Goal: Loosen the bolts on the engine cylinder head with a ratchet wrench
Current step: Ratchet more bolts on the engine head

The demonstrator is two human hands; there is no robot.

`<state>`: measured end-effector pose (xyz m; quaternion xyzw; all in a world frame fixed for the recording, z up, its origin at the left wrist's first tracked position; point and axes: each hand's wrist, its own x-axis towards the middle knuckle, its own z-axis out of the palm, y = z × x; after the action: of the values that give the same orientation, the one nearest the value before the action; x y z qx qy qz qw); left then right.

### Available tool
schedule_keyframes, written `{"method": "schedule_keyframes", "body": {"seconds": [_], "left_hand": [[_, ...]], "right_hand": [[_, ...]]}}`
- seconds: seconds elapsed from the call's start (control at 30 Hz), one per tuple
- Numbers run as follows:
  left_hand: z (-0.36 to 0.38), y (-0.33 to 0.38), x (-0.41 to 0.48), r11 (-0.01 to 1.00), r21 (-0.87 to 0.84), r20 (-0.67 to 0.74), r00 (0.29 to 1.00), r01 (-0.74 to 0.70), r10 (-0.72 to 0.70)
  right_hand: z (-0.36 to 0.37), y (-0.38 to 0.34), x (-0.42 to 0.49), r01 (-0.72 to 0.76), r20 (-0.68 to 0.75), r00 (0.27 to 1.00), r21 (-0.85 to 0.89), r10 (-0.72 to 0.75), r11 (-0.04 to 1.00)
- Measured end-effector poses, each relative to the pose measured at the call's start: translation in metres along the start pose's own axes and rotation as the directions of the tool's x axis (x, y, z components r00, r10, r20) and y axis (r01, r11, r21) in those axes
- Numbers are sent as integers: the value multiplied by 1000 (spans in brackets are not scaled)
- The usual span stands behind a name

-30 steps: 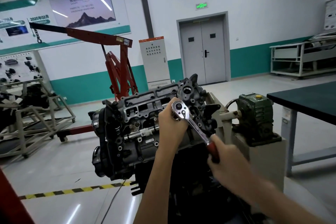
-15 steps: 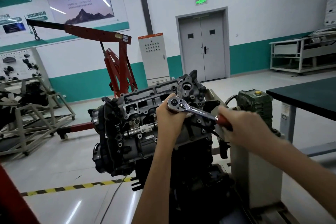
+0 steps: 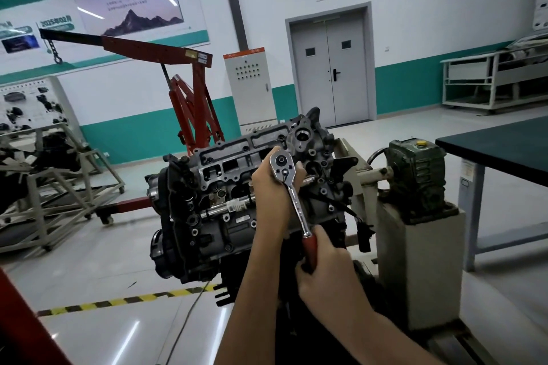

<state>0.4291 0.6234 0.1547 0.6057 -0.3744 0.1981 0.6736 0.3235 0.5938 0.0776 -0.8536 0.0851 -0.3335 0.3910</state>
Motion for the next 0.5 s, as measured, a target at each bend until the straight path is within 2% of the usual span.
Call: {"method": "schedule_keyframes", "body": {"seconds": [0.1,0.2,0.3,0.37,0.43,0.5], "left_hand": [[-2,-1,4,999,13,27,999,42,-42],[-4,-1,4,1000,9,57,998,26,-27],[-5,0,3,999,-34,77,997,23,-20],[-6,0,3,999,-29,76,997,14,-12],[-6,-2,1,999,25,58,998,-31,30],[-3,-3,0,995,80,34,998,-64,61]], "right_hand": [[-38,16,14,96,57,995,-195,-87,976],[-88,26,46,246,73,968,-487,-242,838],[-117,24,73,255,15,948,-632,-317,732],[-112,25,69,253,39,957,-592,-286,765],[-87,28,48,211,54,976,-449,-209,868],[-53,25,22,103,-2,994,-266,-107,958]]}}
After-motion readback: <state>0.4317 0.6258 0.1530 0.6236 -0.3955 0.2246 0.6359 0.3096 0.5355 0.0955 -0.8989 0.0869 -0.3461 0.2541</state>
